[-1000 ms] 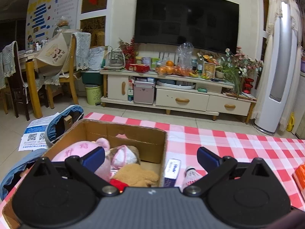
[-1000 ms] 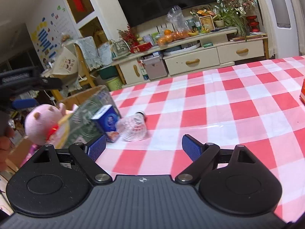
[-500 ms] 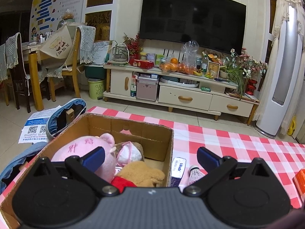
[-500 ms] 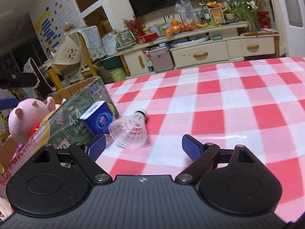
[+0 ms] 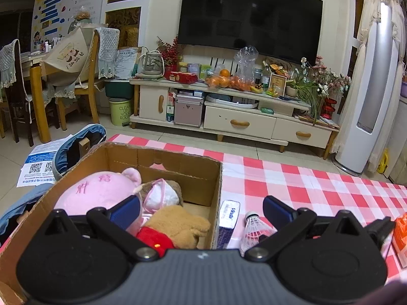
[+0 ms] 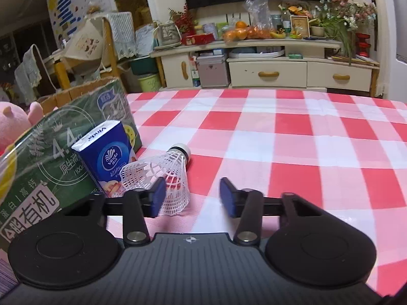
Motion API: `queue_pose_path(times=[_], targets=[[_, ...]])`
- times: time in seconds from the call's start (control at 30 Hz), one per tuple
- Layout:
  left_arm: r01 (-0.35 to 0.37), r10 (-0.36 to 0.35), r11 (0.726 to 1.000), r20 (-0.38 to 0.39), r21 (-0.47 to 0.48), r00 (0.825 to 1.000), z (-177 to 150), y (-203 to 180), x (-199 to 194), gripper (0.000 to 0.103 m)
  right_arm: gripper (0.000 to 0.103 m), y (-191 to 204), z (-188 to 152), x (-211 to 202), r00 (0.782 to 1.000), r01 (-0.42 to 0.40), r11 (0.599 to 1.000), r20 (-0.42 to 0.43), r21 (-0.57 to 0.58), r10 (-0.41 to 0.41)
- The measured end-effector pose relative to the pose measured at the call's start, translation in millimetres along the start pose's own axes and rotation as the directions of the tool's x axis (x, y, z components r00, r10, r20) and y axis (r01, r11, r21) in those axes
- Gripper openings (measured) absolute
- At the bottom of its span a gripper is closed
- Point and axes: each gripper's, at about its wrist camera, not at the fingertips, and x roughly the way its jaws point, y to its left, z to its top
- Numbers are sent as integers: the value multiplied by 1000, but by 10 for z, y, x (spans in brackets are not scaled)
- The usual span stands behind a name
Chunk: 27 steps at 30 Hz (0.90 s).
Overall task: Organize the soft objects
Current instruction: 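Move both open tools toward the blue Vinda tissue box and white shuttlecock, then grasp the blue tissue box with the left tool while the right grasps the shuttlecock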
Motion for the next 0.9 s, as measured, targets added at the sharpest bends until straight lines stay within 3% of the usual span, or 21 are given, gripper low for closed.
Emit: queue_pose_path(times=[0.07, 0.2, 0.53, 0.9], targets=[[0, 0, 1000, -2, 6, 1000, -9, -19, 2, 102, 41, 28, 8, 13, 1000, 1, 1000, -1, -18, -1], [-1, 1, 1000, -6, 19, 1000, -32, -78, 10, 102, 9, 77, 28, 48, 1000, 8, 999, -6, -52, -8], [1, -1, 997, -8, 78, 1000, -149, -341, 9, 102, 3, -137, -33, -158, 998, 59, 998, 19, -26, -59], [-47, 41, 991, 49, 127, 998, -495, -846, -61, 102, 3, -819, -288, -758, 975, 223, 975, 16, 22, -224]])
